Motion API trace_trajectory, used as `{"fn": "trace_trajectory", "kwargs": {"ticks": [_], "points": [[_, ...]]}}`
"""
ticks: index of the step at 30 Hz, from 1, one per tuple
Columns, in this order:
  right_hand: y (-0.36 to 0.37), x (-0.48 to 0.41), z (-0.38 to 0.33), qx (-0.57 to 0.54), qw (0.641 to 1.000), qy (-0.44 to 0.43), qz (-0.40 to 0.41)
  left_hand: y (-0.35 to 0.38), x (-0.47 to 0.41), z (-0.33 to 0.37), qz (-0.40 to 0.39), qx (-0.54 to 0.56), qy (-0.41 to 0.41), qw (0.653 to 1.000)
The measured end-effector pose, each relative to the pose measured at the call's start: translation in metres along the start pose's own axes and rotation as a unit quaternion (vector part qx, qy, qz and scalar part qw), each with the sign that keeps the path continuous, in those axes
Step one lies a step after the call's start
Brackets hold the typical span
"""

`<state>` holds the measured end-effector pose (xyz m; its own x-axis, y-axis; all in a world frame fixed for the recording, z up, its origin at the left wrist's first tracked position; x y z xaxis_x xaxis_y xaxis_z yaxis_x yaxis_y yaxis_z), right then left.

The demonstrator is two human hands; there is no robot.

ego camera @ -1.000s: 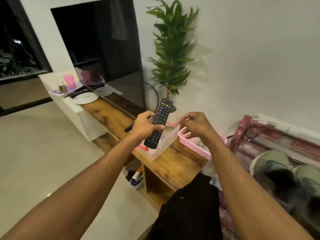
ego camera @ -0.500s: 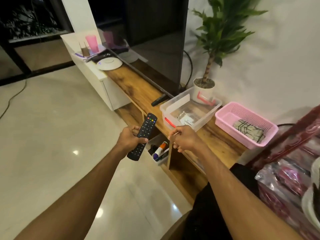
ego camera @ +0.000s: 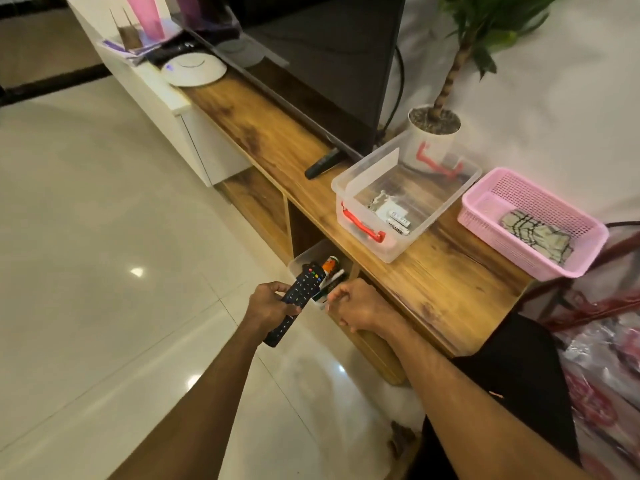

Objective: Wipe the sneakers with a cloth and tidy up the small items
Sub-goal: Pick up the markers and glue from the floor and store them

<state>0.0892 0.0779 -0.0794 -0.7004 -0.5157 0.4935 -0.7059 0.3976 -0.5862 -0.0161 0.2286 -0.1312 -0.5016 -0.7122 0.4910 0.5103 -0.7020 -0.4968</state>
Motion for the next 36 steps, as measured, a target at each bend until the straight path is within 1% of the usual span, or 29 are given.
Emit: {"fn": "trace_trajectory", "kwargs": {"ticks": [4, 9, 15, 20, 22, 26, 30, 32, 35, 36], "points": [[0.024, -0.018, 0.017, 0.022, 0.999, 0.029, -0.018, 0.016, -0.029, -0.018, -0.004, 0.001, -0.034, 0.999], [0.042, -0.041, 0.036, 0.046, 0.997, 0.061, -0.014, 0.042, -0.066, -0.026, -0.033, 0.000, -0.053, 0.998], [0.050, -0.063, 0.048, 0.050, 0.994, 0.100, 0.009, 0.076, -0.100, -0.017, -0.054, 0.007, -0.022, 0.998], [0.060, -0.080, 0.050, 0.051, 0.994, 0.098, 0.004, 0.109, -0.125, -0.013, -0.078, -0.029, 0.002, 0.997], [0.063, -0.085, 0.050, 0.051, 0.994, 0.098, 0.007, 0.120, -0.135, -0.015, -0.075, -0.035, 0.003, 0.997], [0.065, -0.097, 0.055, 0.050, 0.992, 0.111, 0.010, 0.135, -0.153, -0.017, -0.053, -0.092, 0.019, 0.994], [0.067, -0.104, 0.059, 0.062, 0.991, 0.119, 0.009, 0.148, -0.168, -0.020, -0.055, -0.087, 0.015, 0.995], [0.069, -0.106, 0.063, 0.063, 0.990, 0.125, 0.003, 0.156, -0.175, -0.023, -0.066, -0.085, 0.001, 0.994], [0.070, -0.105, 0.068, 0.055, 0.987, 0.149, -0.011, 0.166, -0.179, -0.032, -0.089, -0.041, -0.050, 0.994], [0.070, -0.105, 0.069, 0.055, 0.987, 0.153, -0.013, 0.168, -0.180, -0.034, -0.089, -0.035, -0.053, 0.994]]}}
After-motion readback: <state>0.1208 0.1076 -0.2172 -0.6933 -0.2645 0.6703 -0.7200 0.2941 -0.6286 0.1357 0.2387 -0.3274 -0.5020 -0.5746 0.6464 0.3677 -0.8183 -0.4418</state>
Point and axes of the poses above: each hand's wrist, its own x-axis away from the middle knuckle, its own y-axis out of the palm, z = x × y, the point moved 9 cm from there along -x, towards the middle knuckle, and after that the axes turned 9 degrees about z, right-handed, at the moved point
